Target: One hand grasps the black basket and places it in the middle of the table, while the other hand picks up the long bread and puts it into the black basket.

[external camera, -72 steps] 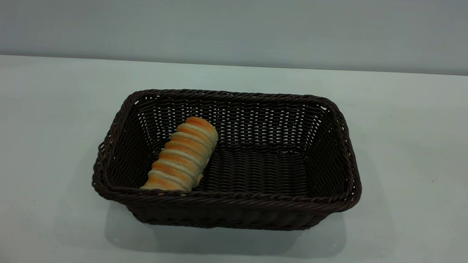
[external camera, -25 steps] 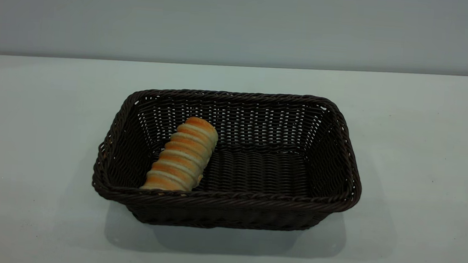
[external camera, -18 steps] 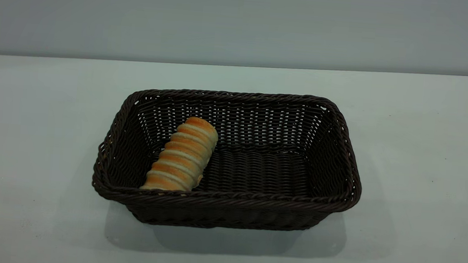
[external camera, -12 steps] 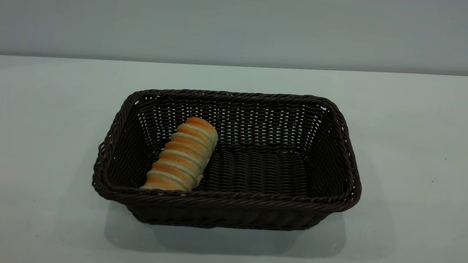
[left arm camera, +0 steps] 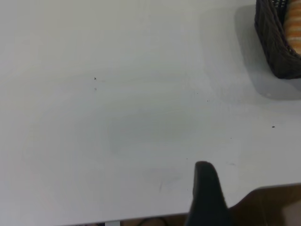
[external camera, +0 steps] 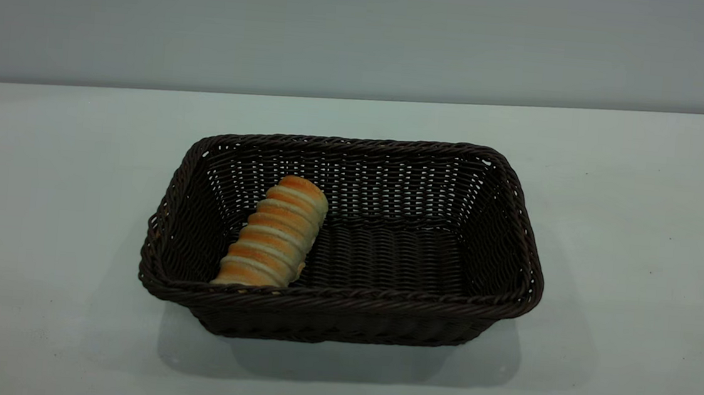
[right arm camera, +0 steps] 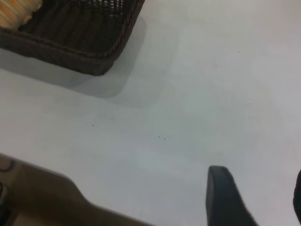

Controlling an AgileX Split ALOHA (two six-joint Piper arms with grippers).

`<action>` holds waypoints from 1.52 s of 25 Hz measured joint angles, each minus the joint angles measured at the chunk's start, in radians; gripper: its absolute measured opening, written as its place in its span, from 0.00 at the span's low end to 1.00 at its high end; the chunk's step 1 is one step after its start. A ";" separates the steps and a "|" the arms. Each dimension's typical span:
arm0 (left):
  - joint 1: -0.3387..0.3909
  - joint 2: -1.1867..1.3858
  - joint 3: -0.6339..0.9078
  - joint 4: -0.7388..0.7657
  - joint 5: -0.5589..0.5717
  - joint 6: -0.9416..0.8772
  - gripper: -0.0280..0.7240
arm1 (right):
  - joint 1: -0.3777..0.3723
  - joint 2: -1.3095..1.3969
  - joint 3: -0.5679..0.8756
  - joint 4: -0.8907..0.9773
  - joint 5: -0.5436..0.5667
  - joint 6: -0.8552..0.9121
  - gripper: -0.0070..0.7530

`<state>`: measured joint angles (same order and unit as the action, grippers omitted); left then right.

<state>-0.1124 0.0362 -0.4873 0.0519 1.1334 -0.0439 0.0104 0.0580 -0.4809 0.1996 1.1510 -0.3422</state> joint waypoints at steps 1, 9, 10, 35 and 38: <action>0.000 0.000 0.000 0.000 0.000 0.004 0.74 | 0.000 0.000 0.000 0.000 0.000 0.000 0.50; 0.000 0.000 0.001 0.000 0.000 0.023 0.74 | 0.000 -0.012 0.000 0.000 0.000 0.000 0.50; 0.000 0.000 0.001 0.000 0.000 0.023 0.74 | 0.000 -0.023 0.000 0.000 0.000 0.000 0.50; 0.029 -0.059 0.001 0.001 0.000 0.024 0.74 | -0.003 -0.075 0.000 0.003 0.005 -0.001 0.50; 0.029 -0.059 0.001 0.001 0.000 0.024 0.74 | -0.003 -0.075 0.000 0.003 0.005 -0.001 0.50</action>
<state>-0.0835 -0.0224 -0.4865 0.0529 1.1334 -0.0201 0.0073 -0.0173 -0.4809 0.2025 1.1562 -0.3430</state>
